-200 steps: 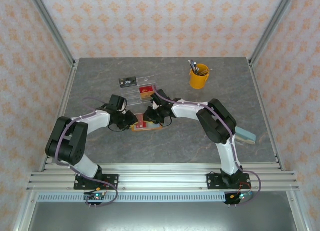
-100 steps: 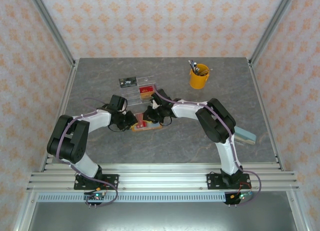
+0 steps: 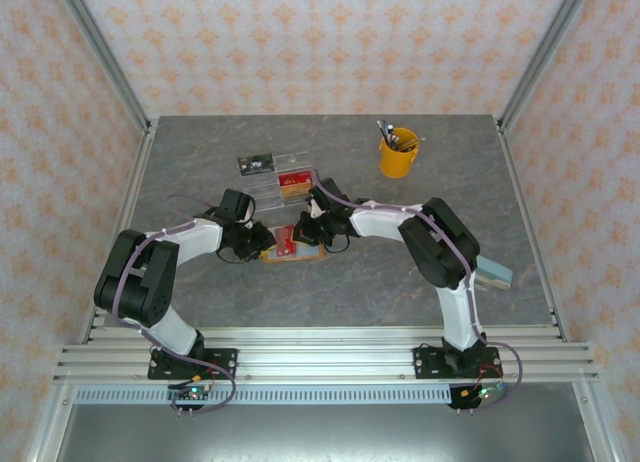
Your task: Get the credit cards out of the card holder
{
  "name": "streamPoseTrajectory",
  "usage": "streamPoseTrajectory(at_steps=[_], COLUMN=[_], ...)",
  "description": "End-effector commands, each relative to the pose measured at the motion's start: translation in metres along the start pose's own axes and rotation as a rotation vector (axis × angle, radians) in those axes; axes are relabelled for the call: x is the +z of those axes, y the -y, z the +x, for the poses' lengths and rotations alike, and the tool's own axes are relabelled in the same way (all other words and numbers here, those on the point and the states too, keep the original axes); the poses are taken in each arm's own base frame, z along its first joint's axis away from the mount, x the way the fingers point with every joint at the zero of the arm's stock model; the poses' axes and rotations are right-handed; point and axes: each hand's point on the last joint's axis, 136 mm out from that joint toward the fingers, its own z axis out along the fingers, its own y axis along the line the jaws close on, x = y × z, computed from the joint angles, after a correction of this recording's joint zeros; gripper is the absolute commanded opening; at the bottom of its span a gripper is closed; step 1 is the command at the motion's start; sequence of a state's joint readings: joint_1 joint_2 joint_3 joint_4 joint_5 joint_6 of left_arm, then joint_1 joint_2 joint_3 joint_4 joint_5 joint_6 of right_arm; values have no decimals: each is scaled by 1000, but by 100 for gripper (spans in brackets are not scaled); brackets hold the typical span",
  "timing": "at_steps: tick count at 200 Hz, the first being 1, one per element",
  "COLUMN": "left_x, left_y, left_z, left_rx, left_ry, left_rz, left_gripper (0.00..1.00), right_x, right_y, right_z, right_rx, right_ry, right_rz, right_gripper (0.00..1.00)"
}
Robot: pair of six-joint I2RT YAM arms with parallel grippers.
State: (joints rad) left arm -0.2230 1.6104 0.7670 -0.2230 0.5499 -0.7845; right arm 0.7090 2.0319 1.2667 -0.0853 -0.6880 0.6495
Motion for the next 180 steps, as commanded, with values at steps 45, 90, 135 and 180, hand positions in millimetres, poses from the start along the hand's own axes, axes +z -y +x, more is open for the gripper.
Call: streamPoseTrajectory(at_steps=[45,90,135,180], left_x=[-22,-65,-104,-118], left_y=[8,43,117,157], left_z=[-4,-16,-9,-16], left_rx=[42,102,167,180], left_ry=[57,181,175,135], left_rz=[-1,110,459,593], left_gripper=[35,46,68,74], right_x=[-56,-100,-132,-153], right_y=[-8,-34,-70,-98], right_z=[-5,-18,-40,-50], right_rx=[-91,-128,-81,-51], right_ry=[110,213,310,332], right_rz=[-14,-134,-388,-574], right_gripper=[0,0,0,0])
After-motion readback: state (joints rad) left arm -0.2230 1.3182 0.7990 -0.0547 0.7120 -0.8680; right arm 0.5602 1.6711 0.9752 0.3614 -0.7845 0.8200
